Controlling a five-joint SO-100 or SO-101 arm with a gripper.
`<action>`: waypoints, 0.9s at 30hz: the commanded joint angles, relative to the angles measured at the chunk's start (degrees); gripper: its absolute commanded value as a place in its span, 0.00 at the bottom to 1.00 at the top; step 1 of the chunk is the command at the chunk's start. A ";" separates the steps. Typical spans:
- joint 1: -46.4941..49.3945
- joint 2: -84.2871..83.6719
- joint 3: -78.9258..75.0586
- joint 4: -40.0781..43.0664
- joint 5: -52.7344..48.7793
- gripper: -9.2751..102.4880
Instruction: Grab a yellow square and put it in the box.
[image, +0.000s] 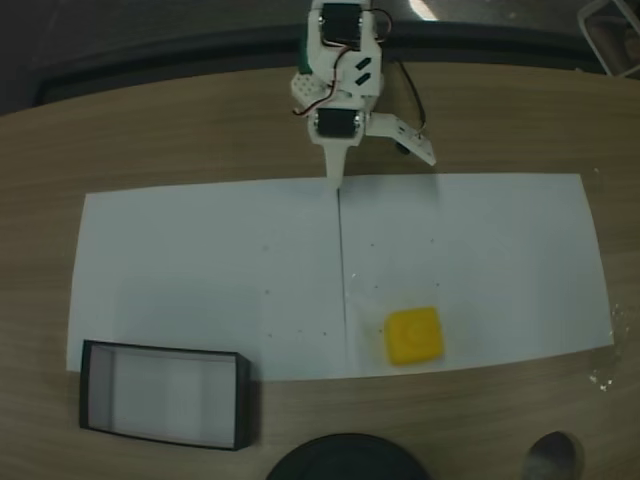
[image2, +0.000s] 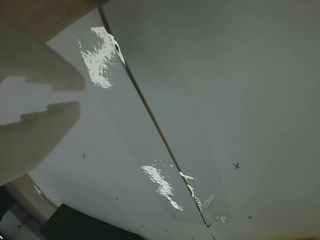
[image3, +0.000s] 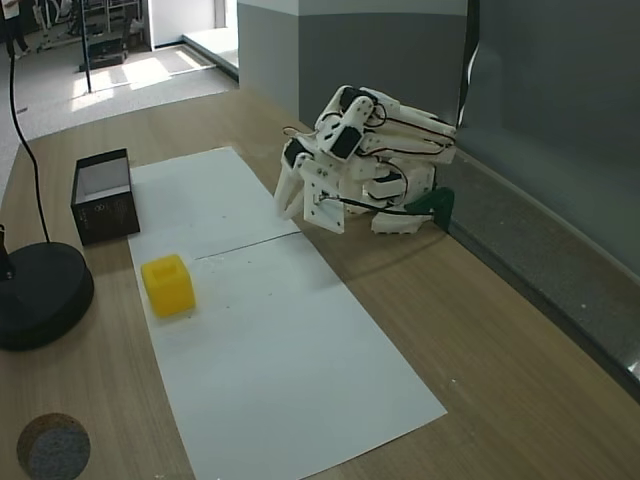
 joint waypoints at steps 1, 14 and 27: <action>0.18 0.97 -3.16 0.44 0.09 0.08; 0.18 0.97 -3.16 0.44 0.00 0.08; 0.09 0.97 -3.96 -15.21 -0.70 0.09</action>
